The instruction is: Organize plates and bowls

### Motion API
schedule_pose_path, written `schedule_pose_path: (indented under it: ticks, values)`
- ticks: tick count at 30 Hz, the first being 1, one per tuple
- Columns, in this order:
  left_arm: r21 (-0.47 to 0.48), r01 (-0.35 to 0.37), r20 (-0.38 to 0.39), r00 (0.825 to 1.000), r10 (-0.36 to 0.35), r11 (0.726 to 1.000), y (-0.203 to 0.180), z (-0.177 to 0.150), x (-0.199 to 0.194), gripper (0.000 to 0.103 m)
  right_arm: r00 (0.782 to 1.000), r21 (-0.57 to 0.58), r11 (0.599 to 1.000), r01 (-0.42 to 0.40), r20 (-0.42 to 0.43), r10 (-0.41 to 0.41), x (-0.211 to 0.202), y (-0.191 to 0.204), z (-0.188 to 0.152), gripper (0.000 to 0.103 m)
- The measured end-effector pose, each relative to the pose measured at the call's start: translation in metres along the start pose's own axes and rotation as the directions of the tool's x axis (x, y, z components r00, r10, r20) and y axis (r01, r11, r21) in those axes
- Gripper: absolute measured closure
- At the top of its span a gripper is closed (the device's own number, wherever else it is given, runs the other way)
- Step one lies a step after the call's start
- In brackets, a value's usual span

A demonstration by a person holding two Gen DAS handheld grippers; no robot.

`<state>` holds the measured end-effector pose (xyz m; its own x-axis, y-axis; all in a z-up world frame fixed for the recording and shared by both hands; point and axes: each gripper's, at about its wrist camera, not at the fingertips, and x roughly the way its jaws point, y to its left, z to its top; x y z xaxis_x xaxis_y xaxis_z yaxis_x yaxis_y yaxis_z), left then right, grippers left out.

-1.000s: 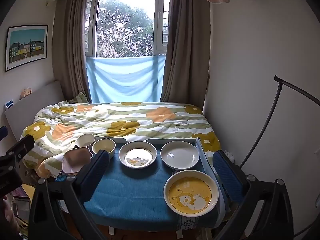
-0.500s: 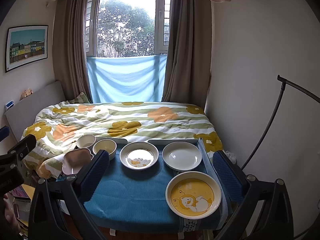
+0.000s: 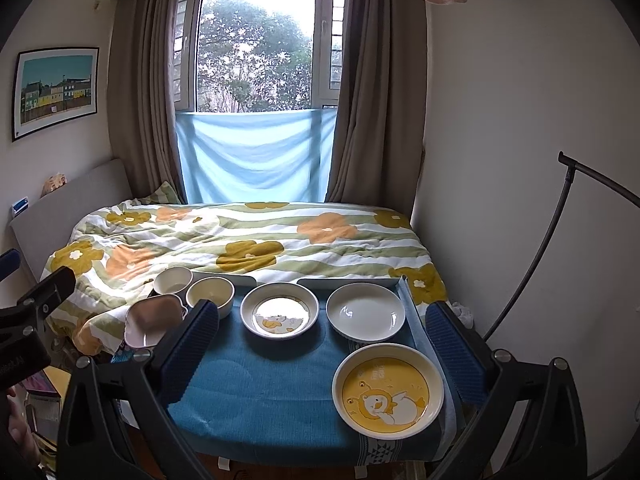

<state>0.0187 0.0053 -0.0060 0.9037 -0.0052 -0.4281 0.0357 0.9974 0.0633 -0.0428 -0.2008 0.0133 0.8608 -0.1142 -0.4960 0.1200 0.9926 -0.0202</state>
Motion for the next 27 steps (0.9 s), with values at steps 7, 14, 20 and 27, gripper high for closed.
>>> schedule_pose_path:
  ticks: [7, 14, 20, 27]
  values:
    - [0.0, 0.002, 0.001, 1.0, -0.002, 1.0, -0.0005, 0.0008, -0.0004, 0.0, 1.0, -0.001, 1.0, 0.001, 0.0, -0.001, -0.0006, 0.0008, 0.0005, 0.0]
    - [-0.001, 0.004, 0.006, 1.0, -0.004, 1.0, 0.001, 0.0002, -0.0032, 0.0, 1.0, -0.002, 1.0, -0.002, -0.003, 0.002, 0.0014, 0.004, 0.0008, 0.0]
    - [-0.001, 0.003, 0.006, 1.0, -0.003, 1.0, 0.0009, -0.0001, -0.0032, 0.0, 1.0, -0.004, 1.0, -0.003, -0.002, 0.003, 0.0014, 0.0078, 0.0016, 0.0]
    - [-0.002, 0.001, 0.009, 1.0, -0.001, 1.0, 0.0001, -0.0016, -0.0068, 0.0, 1.0, -0.004, 1.0, -0.003, 0.001, 0.003, 0.0014, 0.0083, 0.0015, 0.0]
